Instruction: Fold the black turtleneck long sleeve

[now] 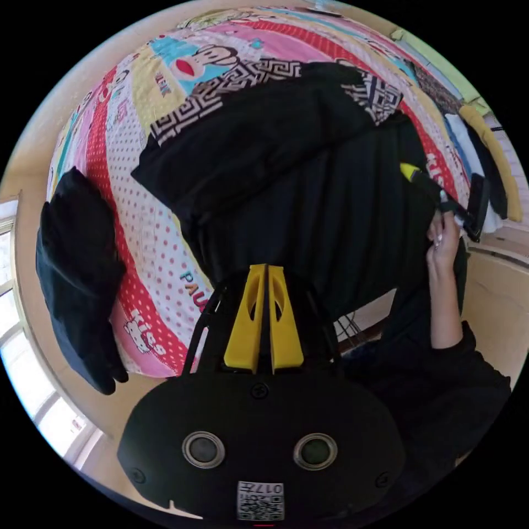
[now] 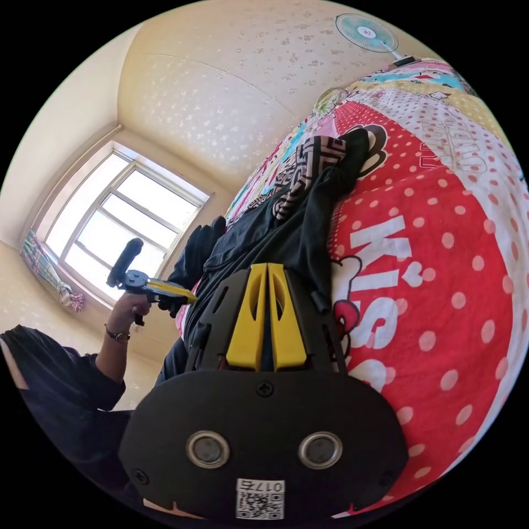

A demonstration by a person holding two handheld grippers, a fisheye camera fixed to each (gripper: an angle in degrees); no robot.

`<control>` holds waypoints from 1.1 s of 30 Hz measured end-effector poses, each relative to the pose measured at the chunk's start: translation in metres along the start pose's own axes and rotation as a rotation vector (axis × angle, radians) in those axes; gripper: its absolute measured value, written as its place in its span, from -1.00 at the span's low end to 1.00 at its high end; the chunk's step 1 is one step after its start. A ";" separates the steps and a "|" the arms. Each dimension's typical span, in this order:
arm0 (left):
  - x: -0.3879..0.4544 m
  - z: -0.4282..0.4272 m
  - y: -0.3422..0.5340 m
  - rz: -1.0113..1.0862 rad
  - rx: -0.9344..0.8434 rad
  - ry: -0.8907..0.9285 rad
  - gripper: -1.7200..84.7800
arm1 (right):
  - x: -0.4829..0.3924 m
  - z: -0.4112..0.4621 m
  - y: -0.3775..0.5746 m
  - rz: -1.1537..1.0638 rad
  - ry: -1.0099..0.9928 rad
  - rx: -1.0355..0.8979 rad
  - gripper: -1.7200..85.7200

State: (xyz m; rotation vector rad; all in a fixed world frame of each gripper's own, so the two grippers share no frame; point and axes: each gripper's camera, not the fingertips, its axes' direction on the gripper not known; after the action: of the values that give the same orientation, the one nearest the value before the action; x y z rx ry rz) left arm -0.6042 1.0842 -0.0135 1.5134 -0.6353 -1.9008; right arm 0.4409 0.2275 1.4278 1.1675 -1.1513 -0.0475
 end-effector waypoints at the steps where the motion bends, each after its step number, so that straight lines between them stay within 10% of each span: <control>1: -0.002 0.014 0.004 -0.012 -0.021 0.008 -0.96 | -0.001 0.000 0.000 -0.001 -0.002 0.001 -0.95; 10: -0.041 0.008 0.138 -0.258 0.273 0.112 -0.72 | -0.011 0.001 0.003 0.016 -0.149 -0.092 -0.92; 17: -0.082 0.085 0.199 -0.378 0.407 0.500 -0.61 | -0.076 -0.058 0.044 0.062 0.321 -0.084 -0.80; 23: -0.071 0.075 0.220 -0.292 0.479 0.453 -0.92 | -0.072 -0.042 0.070 0.157 0.126 -0.263 -0.89; 33: -0.165 -0.011 0.201 -0.315 0.611 0.405 -0.75 | -0.124 -0.087 -0.028 0.061 0.283 -0.060 -0.87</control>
State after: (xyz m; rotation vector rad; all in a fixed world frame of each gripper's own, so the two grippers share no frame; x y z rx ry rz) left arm -0.5341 1.0639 0.2361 2.4302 -0.8723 -1.6003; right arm 0.4593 0.3443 1.3289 1.0482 -0.9277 0.1255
